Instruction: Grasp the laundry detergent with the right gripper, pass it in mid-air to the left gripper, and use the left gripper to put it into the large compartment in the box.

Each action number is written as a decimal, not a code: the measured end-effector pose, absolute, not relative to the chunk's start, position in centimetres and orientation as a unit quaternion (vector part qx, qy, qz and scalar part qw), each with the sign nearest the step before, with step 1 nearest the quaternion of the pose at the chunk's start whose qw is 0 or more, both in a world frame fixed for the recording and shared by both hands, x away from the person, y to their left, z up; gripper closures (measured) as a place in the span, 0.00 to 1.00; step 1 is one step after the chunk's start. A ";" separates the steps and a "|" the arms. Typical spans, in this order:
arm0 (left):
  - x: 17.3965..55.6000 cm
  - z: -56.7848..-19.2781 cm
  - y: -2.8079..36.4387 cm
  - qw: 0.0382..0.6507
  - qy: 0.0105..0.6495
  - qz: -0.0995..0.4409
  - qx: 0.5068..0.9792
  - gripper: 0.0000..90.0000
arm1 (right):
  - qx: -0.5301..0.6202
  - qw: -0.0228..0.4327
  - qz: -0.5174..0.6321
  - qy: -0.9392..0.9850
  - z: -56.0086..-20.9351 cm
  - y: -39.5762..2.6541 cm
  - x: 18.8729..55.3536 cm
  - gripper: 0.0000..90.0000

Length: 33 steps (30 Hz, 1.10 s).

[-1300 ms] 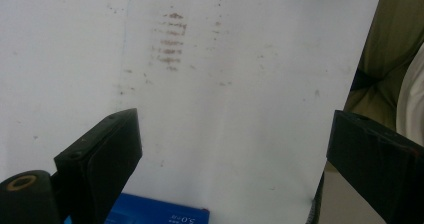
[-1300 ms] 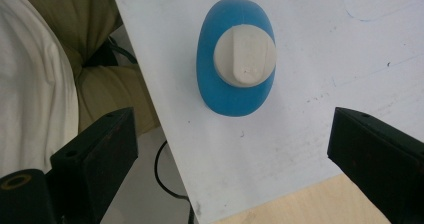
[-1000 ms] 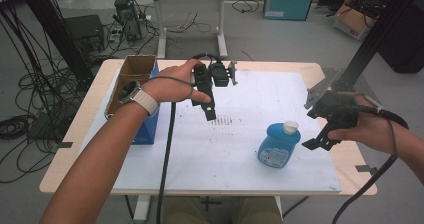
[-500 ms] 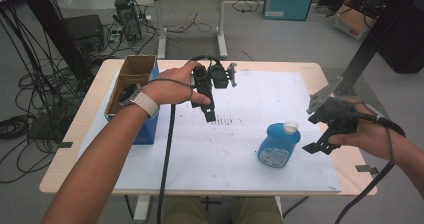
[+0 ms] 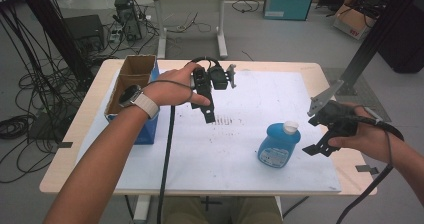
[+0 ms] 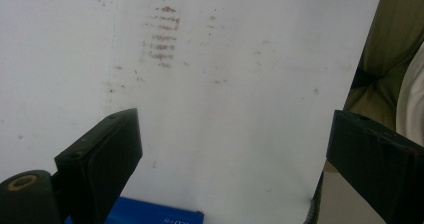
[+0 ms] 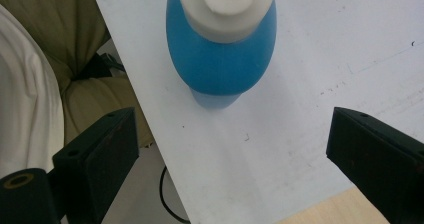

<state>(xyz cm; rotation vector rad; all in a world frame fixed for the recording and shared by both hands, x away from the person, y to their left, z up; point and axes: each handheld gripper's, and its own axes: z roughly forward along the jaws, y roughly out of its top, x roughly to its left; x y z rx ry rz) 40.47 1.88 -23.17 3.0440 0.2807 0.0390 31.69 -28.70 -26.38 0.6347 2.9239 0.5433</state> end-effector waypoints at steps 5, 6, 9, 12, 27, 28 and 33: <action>40.5 -23.3 2.0 0.044 0.095 0.015 0.994 0.09 | 0.213 0.049 0.180 0.959 -26.7 -28.8 31.7 0.07; 40.5 -23.3 2.0 0.044 0.095 0.015 0.994 0.09 | 0.212 0.048 0.179 0.959 -26.7 -28.8 31.7 0.07; 40.5 -23.3 2.1 0.044 0.095 0.013 0.994 0.09 | 0.211 0.049 0.181 0.959 -26.8 -28.8 31.7 0.07; 40.5 -23.3 2.2 0.046 0.098 0.015 0.994 0.09 | 0.216 0.049 0.185 0.958 -27.0 -28.9 31.7 0.07; 40.6 -23.6 2.3 0.045 0.102 0.012 0.994 0.09 | 0.225 0.047 0.207 0.951 -28.4 -29.5 31.3 0.07; 40.6 -23.6 2.3 0.045 0.101 0.013 0.994 0.09 | 0.225 0.047 0.207 0.951 -28.5 -29.5 31.2 0.07; 40.6 -23.6 2.4 0.045 0.101 0.014 0.994 0.09 | 0.230 0.048 0.218 0.947 -28.7 -29.6 31.2 0.07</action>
